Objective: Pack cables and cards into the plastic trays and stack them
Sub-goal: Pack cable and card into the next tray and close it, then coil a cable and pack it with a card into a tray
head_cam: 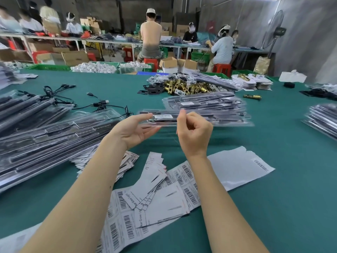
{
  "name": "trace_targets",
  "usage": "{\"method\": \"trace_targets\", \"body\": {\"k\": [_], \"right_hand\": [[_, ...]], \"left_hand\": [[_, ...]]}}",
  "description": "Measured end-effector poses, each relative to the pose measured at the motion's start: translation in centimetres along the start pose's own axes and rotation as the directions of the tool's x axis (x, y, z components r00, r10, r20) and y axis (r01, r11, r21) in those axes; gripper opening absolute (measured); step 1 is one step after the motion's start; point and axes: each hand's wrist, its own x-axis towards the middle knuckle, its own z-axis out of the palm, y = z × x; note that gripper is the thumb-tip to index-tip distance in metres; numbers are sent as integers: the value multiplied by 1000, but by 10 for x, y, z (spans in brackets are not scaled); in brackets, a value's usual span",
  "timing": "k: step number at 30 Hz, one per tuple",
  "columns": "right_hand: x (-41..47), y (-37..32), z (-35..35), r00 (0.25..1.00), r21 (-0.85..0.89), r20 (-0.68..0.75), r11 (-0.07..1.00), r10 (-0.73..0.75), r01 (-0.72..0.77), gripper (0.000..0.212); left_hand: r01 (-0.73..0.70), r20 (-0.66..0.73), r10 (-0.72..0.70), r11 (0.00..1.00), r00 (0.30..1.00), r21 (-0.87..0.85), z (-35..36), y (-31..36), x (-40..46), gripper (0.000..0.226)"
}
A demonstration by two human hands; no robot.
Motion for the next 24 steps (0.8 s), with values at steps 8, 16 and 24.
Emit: {"method": "trace_targets", "body": {"k": [8,16,24], "right_hand": [[5,24,-15,602,-106,86,609,793,-786,40],[12,26,-14,499,3,148,504,854,-864,27],[12,32,-11,514,-45,169,527,841,-849,26]], "left_hand": [[-118,6,118,992,993,-43,21,-5,24,30],[-156,-3,156,988,988,-9,72,13,80,14],[-110,-142,291,702,946,704,103,24,132,37]]}}
